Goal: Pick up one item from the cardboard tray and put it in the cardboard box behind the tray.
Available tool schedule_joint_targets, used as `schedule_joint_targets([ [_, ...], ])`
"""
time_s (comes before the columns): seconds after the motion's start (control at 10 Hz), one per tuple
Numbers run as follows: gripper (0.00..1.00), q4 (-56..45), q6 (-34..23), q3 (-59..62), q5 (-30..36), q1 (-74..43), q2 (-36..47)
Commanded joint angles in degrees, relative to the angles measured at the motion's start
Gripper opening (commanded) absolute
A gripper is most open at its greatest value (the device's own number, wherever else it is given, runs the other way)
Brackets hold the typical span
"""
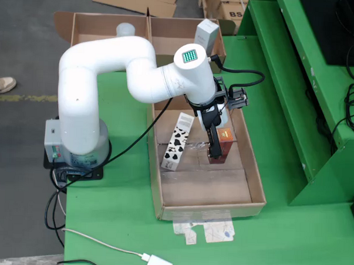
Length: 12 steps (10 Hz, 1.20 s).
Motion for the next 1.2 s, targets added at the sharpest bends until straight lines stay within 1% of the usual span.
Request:
schedule_joint_targets([
  [0.0, 1.0, 0.6, 0.0, 1.6, 0.0, 0.0, 1.0],
  [0.8, 1.0, 0.6, 0.0, 1.6, 0.0, 0.0, 1.0],
  [1.1, 1.0, -0.4, 2.0, 2.0, -0.8, 2.6, 1.2],
])
